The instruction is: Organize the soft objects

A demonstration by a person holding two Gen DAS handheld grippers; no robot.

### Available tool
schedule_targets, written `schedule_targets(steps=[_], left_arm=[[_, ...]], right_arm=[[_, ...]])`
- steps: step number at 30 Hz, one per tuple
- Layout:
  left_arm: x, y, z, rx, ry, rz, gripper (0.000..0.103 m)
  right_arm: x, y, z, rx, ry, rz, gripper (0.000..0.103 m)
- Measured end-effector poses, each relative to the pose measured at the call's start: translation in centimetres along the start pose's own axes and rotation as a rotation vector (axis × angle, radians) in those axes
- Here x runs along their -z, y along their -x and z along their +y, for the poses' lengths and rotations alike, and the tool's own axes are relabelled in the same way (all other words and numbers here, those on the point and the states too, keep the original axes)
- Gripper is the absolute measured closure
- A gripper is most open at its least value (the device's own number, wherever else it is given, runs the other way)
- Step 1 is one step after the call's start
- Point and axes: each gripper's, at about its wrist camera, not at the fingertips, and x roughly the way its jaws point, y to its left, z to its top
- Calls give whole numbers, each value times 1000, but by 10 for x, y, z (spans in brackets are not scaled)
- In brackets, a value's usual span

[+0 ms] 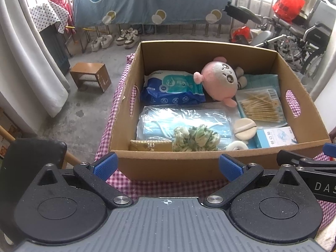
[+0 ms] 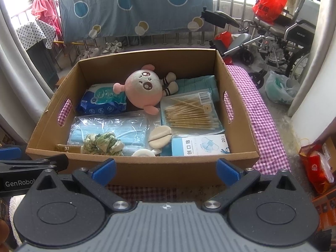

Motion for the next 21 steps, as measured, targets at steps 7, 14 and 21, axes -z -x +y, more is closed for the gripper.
schedule_targets(steps=[7, 14, 21], left_arm=[[0, 0, 0, 1, 1, 0, 1], [0, 2, -1, -1, 1, -5, 1], [0, 6, -1, 2, 4, -6, 1]], right_arm=[[0, 1, -1, -5, -6, 4, 0], [0, 1, 0, -5, -6, 1, 0], [0, 4, 0, -4, -8, -2, 0]])
